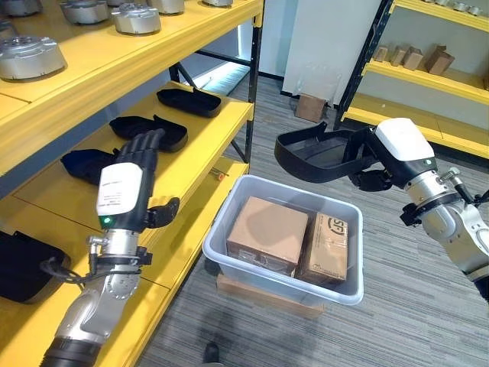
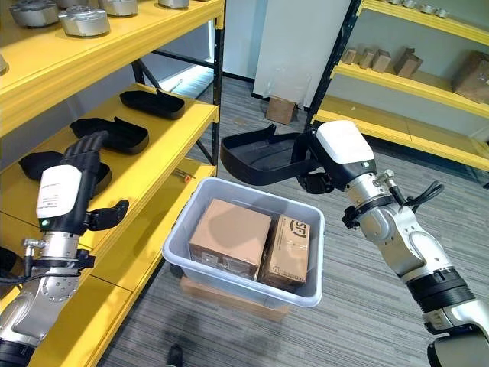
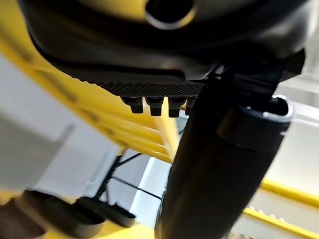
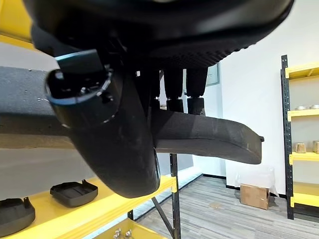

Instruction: Move parts from the plastic box to the shelf.

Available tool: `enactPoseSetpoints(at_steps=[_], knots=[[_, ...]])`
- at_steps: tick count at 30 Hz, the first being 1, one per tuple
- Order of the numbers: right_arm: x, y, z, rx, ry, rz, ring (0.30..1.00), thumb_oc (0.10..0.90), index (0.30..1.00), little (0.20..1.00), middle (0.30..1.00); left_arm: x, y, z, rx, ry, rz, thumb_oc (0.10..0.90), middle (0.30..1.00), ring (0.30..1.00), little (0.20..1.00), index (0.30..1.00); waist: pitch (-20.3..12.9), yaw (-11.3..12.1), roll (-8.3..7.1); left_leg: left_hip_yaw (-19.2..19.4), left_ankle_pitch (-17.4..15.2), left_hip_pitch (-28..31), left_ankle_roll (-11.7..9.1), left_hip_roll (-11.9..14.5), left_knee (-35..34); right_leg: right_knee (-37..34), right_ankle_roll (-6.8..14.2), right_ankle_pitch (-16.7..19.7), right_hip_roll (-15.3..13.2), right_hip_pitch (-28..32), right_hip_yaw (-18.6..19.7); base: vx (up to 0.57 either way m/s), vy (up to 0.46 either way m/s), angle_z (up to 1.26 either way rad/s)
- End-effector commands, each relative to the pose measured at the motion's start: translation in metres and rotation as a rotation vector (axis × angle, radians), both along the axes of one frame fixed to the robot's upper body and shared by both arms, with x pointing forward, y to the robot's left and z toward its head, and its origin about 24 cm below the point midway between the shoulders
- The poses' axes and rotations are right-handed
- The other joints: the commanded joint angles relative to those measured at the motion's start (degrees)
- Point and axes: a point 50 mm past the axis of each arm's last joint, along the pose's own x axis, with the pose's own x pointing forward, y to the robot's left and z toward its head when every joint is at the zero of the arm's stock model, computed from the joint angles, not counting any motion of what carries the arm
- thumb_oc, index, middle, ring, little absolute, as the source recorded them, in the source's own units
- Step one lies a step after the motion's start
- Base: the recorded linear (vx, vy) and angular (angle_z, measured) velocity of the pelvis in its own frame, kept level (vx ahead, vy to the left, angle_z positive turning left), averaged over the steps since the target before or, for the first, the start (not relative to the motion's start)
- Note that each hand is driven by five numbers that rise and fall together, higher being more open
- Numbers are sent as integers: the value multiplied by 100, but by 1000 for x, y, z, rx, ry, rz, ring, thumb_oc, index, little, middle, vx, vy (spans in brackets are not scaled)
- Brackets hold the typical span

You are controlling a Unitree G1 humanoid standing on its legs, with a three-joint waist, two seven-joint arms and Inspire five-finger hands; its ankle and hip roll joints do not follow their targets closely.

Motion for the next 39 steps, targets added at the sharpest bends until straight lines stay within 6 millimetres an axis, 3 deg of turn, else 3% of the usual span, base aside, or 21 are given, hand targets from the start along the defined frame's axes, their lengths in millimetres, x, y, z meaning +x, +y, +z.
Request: enactPoseSetpoints(at_steps=[1, 14, 22, 33, 39], knots=[[6, 21, 70, 123, -276, 100, 300, 400, 300, 300, 300, 10, -12, 48, 126, -249, -65, 900, 1000, 1000, 1000, 1000, -558, 32, -136, 11, -648, 317, -54, 184, -21, 383, 454, -61, -332, -242, 456, 21, 5, -5], [17, 53, 62, 293, -213, 214, 300, 400, 300, 300, 300, 21, -34, 55, 233, -288, -116, 900, 1000, 1000, 1000, 1000, -691, -130, -171, 160, -726, 514, -49, 253, -39, 306, 419, -123, -243, -173, 653, 14, 1, -7], [20, 71, 58, 301, -181, 267, 300, 400, 300, 300, 300, 25, -41, 65, 273, -327, -124, 900, 1000, 1000, 1000, 1000, -713, -182, -216, 235, -752, 616, -57, 282, -46, 285, 397, -144, -211, -126, 729, 10, -7, -10], [25, 90, 53, 261, -141, 311, 300, 400, 300, 300, 300, 30, -62, 88, 349, -428, -177, 900, 1000, 1000, 1000, 1000, -753, -261, -213, 292, -767, 685, -55, 300, -50, 238, 378, -132, -172, -104, 844, -1, 0, -5], [26, 99, 50, 241, -117, 339, 300, 400, 300, 300, 300, 30, -73, 108, 477, -500, -213, 900, 1000, 1000, 1000, 1000, -790, -309, -198, 303, -770, 681, -63, 301, -53, 203, 383, -110, -156, -108, 872, 2, 0, -2]])
